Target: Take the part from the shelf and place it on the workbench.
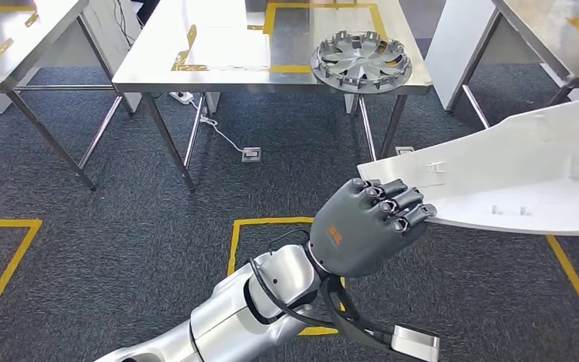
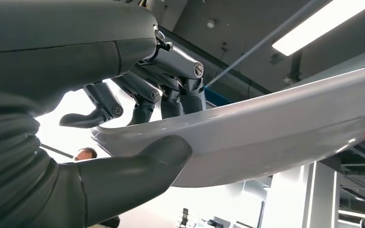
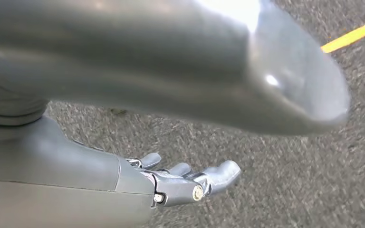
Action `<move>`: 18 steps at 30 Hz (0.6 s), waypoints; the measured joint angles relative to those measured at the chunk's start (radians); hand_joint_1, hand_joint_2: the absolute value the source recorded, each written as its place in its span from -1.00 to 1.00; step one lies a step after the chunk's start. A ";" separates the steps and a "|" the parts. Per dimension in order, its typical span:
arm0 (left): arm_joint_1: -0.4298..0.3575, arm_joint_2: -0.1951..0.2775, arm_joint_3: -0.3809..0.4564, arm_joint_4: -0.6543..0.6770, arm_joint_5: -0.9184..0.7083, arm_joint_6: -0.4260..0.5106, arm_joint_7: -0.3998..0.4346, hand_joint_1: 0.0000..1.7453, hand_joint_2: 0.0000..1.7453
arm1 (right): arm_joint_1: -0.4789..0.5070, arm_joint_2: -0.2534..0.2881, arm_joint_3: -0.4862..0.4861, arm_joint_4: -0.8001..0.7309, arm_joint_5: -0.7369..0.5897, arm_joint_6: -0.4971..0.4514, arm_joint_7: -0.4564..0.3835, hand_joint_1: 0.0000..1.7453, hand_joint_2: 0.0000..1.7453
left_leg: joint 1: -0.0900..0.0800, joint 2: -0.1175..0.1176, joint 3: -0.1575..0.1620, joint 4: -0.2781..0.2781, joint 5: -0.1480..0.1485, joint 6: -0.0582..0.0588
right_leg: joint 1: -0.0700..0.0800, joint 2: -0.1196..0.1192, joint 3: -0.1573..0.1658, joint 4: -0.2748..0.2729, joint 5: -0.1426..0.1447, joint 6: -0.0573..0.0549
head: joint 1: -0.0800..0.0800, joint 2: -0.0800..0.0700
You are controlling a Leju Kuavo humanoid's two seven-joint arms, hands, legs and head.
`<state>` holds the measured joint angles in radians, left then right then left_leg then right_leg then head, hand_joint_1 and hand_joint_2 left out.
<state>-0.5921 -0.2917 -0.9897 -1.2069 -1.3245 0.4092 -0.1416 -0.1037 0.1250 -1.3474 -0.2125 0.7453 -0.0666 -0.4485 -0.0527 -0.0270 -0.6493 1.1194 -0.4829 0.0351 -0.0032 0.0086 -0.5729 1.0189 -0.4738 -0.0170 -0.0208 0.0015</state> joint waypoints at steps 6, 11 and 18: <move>0.002 0.006 0.004 0.012 -0.012 0.002 0.012 1.00 1.00 | 0.003 -0.001 0.002 -0.001 0.006 0.000 0.001 -1.00 -1.00 | 0.068 0.018 -0.060 0.094 -0.014 -0.070 | -0.039 -0.002 0.013 0.003 -0.015 0.030 | -0.003 0.000; 0.001 0.008 0.005 0.017 -0.014 0.005 0.013 1.00 1.00 | 0.001 -0.002 0.003 -0.001 0.008 0.000 0.000 -1.00 -1.00 | 0.074 0.020 0.014 -0.074 0.031 -0.061 | -0.051 -0.002 0.023 0.007 -0.032 0.074 | -0.013 0.000; 0.001 0.006 0.007 0.020 -0.017 0.008 0.014 1.00 1.00 | 0.001 -0.002 0.004 -0.001 0.013 0.000 -0.001 -1.00 -1.00 | 0.072 0.016 0.016 -0.073 0.040 -0.028 | -0.050 -0.004 0.043 -0.022 -0.025 0.049 | -0.006 0.000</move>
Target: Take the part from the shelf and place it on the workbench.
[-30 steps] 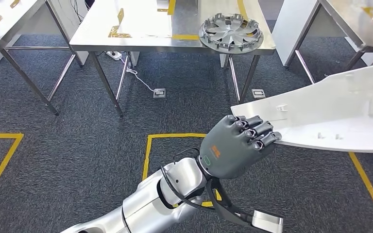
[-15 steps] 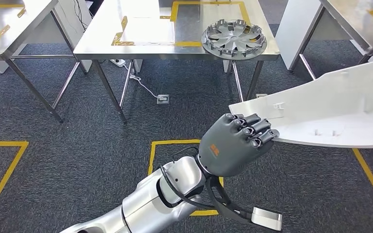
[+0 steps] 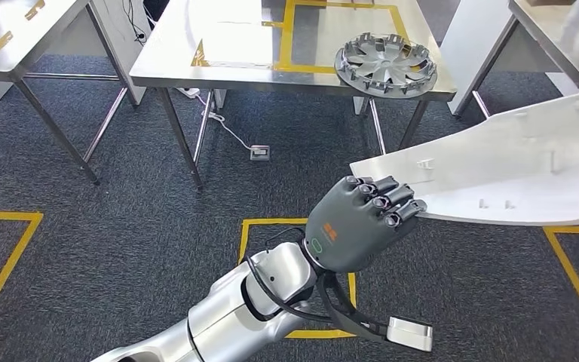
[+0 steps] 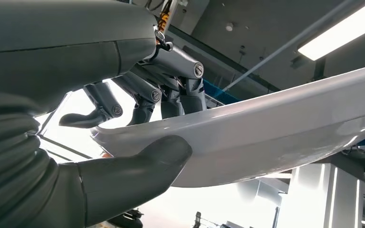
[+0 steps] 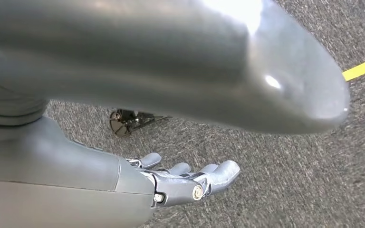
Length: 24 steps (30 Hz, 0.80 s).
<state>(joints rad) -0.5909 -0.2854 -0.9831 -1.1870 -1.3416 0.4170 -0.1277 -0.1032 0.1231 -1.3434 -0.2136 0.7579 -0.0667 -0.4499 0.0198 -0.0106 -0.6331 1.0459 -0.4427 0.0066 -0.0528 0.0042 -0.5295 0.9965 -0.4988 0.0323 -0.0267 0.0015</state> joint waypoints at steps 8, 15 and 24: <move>-0.001 0.001 0.006 0.002 -0.014 0.000 0.002 1.00 1.00 | 0.000 0.001 0.025 0.000 0.033 0.000 0.008 -1.00 -1.00 | -0.014 0.000 0.001 0.002 -0.005 0.027 | -0.011 -0.004 0.015 -0.029 0.011 0.078 | 0.001 0.000; 0.000 -0.002 0.006 0.005 -0.016 0.001 0.001 1.00 1.00 | 0.001 0.000 0.027 0.000 0.022 0.001 0.019 -1.00 -1.00 | -0.022 -0.005 0.015 -0.020 0.007 0.049 | 0.010 -0.004 -0.139 0.271 -0.119 0.050 | 0.011 0.000; -0.001 -0.006 0.007 0.007 -0.008 0.007 0.010 1.00 1.00 | 0.000 -0.001 0.026 0.000 0.003 0.002 0.017 -1.00 -1.00 | -0.030 -0.011 0.012 0.001 -0.010 0.004 | 0.024 -0.003 -0.042 0.038 0.004 0.000 | 0.013 0.000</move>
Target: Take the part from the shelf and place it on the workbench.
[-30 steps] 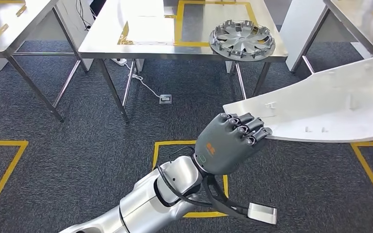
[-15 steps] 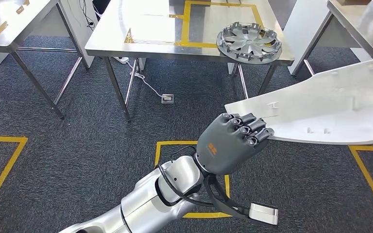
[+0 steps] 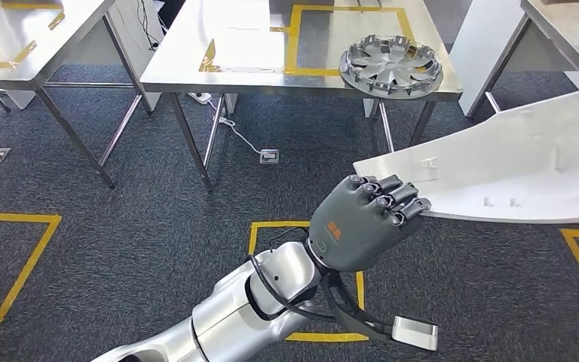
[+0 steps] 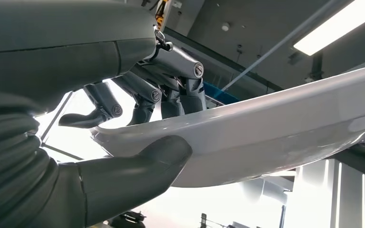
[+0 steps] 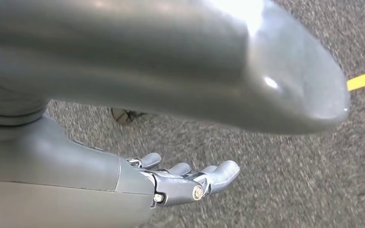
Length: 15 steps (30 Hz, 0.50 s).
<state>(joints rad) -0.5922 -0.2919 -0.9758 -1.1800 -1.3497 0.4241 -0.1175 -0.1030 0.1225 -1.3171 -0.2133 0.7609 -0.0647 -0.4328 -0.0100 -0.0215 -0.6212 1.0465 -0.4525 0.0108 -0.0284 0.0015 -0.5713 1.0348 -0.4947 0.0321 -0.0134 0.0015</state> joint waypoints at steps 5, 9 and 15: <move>-0.002 0.002 0.002 0.001 -0.001 0.018 0.004 1.00 1.00 | 0.001 0.001 0.000 0.000 0.000 -0.002 0.000 -1.00 -1.00 | 0.011 0.009 -0.111 0.221 -0.103 -0.026 | -0.006 -0.005 0.009 -0.004 0.000 -0.019 | -0.009 0.000; 0.000 0.006 0.002 0.001 -0.008 0.027 0.004 1.00 1.00 | 0.003 0.001 0.000 0.000 0.002 -0.002 0.001 -1.00 -1.00 | 0.018 0.015 -0.097 0.159 -0.022 -0.029 | -0.009 -0.005 0.022 -0.002 -0.012 -0.012 | -0.009 0.000; -0.002 0.007 0.005 0.003 -0.012 0.031 0.006 1.00 1.00 | 0.001 0.001 0.000 0.000 0.004 -0.002 0.002 -1.00 -1.00 | 0.013 0.013 -0.025 0.002 0.022 -0.006 | -0.005 -0.004 0.032 -0.007 -0.025 0.003 | -0.009 0.000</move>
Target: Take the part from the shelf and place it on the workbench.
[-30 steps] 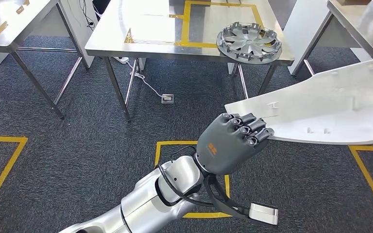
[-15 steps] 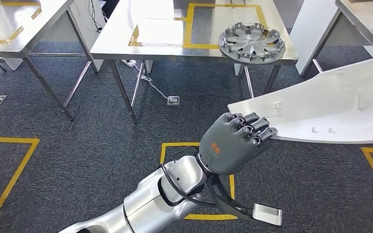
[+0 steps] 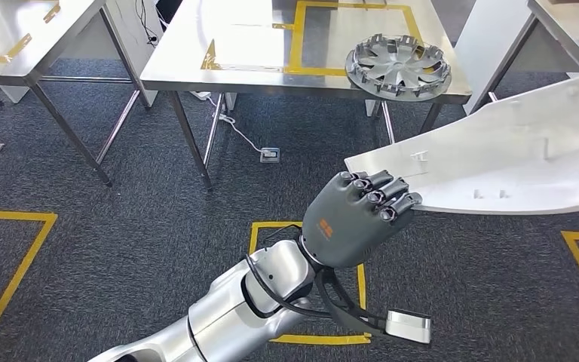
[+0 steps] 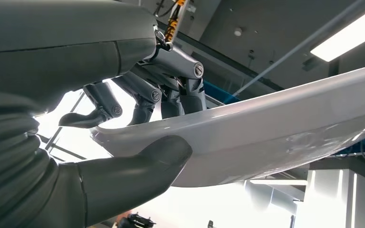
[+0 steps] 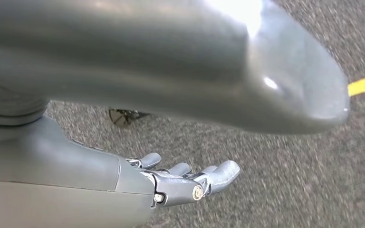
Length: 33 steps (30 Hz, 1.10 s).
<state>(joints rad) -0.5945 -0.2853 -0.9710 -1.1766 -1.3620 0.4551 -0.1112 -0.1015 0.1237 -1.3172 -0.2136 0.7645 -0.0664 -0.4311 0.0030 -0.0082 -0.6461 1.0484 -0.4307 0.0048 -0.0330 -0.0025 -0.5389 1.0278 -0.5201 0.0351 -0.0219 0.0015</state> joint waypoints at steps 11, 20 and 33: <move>0.000 0.000 0.002 0.004 -0.003 0.003 0.000 1.00 1.00 | -0.001 0.000 0.000 0.000 0.001 0.001 0.002 -1.00 -1.00 | -0.003 -0.002 0.006 0.000 -0.007 0.020 | -0.001 -0.001 0.020 -0.029 0.005 0.022 | 0.001 0.000; 0.000 0.000 0.002 0.007 -0.009 0.009 0.000 1.00 1.00 | 0.000 0.000 0.000 0.000 0.002 0.001 0.003 -1.00 -1.00 | -0.003 -0.001 0.009 -0.001 -0.005 0.020 | 0.000 -0.001 0.020 -0.028 0.006 0.028 | 0.001 0.000; -0.003 -0.003 0.004 0.015 -0.008 -0.002 0.005 1.00 1.00 | -0.003 0.002 0.000 0.000 0.008 0.001 0.001 -1.00 -1.00 | -0.007 -0.001 0.026 -0.022 -0.008 0.051 | -0.008 -0.001 -0.040 0.098 -0.059 0.041 | 0.006 0.000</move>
<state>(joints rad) -0.5971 -0.2883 -0.9667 -1.1618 -1.3699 0.4531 -0.1063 -0.1040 0.1259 -1.3169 -0.2133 0.7726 -0.0656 -0.4304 -0.0039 -0.0090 -0.6198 1.0263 -0.4385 0.0561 -0.0408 -0.0034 -0.5793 1.1258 -0.5787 0.0766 -0.0164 0.0015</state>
